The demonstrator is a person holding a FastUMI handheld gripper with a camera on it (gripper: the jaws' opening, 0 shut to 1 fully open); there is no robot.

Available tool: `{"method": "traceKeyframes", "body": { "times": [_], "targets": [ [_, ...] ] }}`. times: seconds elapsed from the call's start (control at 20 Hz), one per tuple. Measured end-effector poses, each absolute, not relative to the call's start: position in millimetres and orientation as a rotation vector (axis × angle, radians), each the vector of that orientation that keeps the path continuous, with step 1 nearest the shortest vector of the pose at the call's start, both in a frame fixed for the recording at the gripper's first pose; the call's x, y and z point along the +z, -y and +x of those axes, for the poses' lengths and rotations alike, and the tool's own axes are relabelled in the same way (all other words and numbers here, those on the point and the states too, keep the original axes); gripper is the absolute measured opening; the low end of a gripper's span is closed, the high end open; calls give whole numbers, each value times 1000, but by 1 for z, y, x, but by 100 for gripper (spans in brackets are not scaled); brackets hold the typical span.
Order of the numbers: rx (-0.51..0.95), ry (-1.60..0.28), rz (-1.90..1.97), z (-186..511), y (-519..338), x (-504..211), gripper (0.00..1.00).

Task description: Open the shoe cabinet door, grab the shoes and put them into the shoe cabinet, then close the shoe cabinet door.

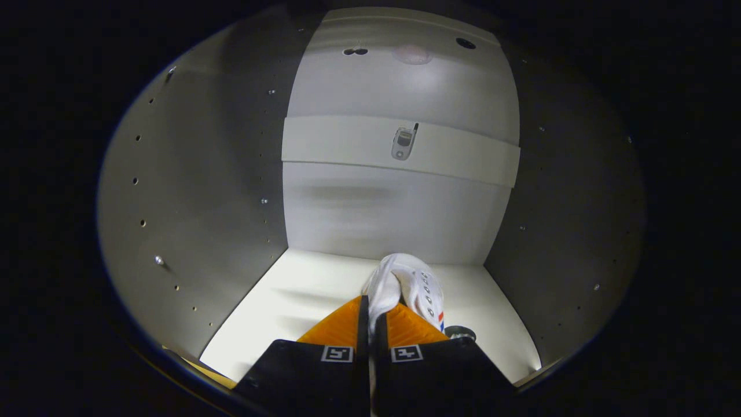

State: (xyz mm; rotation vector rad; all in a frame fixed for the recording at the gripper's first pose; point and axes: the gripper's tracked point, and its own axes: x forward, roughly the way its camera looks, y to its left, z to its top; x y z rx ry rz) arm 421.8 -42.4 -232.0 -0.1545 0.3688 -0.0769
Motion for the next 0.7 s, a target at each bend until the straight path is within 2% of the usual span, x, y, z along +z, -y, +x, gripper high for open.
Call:
{"method": "traceKeyframes", "body": {
  "times": [0.05, 0.1, 0.25, 0.35, 0.4, 0.5, 0.6, 0.7],
  "targets": [
    [-78, -372, -153, 418, 42, -231, 8],
    [-84, -366, -148, 417, 42, -228, 19],
    [-84, -368, -114, 406, 41, -223, 28],
    [-87, -328, -96, 401, 39, -208, 39],
    [-94, -309, -92, 398, 39, -200, 53],
    [-98, -286, -81, 388, 37, -187, 63],
    [-104, -266, -72, 373, 36, -175, 64],
    [-99, -241, -58, 353, 29, -161, 72]
  ]
}}
